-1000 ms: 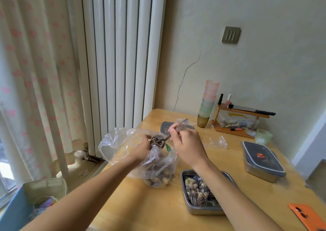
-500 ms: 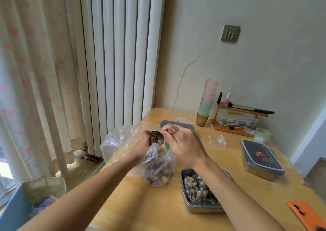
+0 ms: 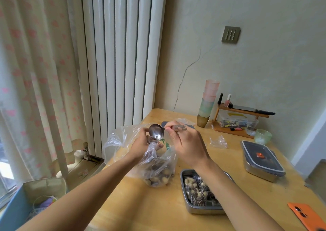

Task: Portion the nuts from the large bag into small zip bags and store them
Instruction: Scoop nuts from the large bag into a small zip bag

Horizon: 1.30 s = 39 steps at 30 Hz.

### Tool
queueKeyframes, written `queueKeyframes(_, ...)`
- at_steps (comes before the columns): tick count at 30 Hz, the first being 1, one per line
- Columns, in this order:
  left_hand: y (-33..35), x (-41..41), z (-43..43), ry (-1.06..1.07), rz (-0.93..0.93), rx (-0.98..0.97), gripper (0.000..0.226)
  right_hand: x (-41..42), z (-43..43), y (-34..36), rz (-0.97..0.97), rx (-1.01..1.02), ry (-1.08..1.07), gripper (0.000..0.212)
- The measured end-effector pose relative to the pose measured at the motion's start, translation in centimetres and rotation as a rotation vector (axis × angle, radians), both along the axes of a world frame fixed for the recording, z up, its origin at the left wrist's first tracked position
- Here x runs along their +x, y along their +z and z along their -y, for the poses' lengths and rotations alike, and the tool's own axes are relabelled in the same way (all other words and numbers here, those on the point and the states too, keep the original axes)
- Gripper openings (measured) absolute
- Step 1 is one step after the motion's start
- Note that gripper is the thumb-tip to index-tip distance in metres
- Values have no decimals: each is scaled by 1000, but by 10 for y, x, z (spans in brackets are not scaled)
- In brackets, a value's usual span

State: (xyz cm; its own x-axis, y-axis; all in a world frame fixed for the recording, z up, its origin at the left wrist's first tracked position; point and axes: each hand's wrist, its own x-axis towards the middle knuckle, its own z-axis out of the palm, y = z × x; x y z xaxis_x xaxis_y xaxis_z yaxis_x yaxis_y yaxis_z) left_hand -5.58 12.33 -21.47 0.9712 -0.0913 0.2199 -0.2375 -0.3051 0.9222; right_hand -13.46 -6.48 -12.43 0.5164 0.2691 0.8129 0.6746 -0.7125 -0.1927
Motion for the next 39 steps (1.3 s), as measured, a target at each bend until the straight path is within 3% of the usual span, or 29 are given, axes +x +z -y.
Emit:
queueKeyframes(2, -1, 2, 0, 17, 1, -15, 51, 2, -1, -2, 8, 18, -2, 45)
queueKeyframes(8, 3, -7, 2, -10, 26, -45, 71, 6, -1, -5, 17, 8, -24, 46)
queueKeyframes(11, 1, -7, 1, -18, 46, 37, 78, 8, 0, -6, 5, 14, -26, 40)
queueKeyframes(15, 0, -8, 1, -56, -111, -193, 78, 3, 2, -5, 49, 61, -87, 35)
queueKeyframes(18, 4, -11, 0, -6, -229, -435, 57, 0, 2, -6, 1, 39, -121, 28)
queueKeyframes(20, 9, -11, -4, 80, -169, -252, 35, 1, 3, -10, -73, 5, -165, 24)
queueKeyframes(23, 15, -10, -12, 102, -174, 257, 39, 3, 6, -16, -207, -28, -195, 26)
queueKeyframes(27, 25, -6, -16, 86, -266, 715, 20, 3, 5, -19, -322, -108, -329, 28)
queueKeyframes(28, 25, -8, -15, 82, -332, 814, 27, 3, 4, -20, -333, -146, -372, 29)
queueKeyframes(30, 21, -9, -13, 64, -393, 938, 37, 1, 3, -21, -339, -181, -402, 31)
queueKeyframes(33, 18, -10, -11, 32, -273, 1033, 36, -1, 3, -20, -307, -94, -303, 26)
queueKeyframes(36, 29, -14, -7, -65, -200, 1008, 26, 6, 11, -19, -308, 16, -157, 32)
queueKeyframes(39, 43, -14, -9, -227, -215, 992, 31, 10, 16, -16, -390, 70, -58, 33)
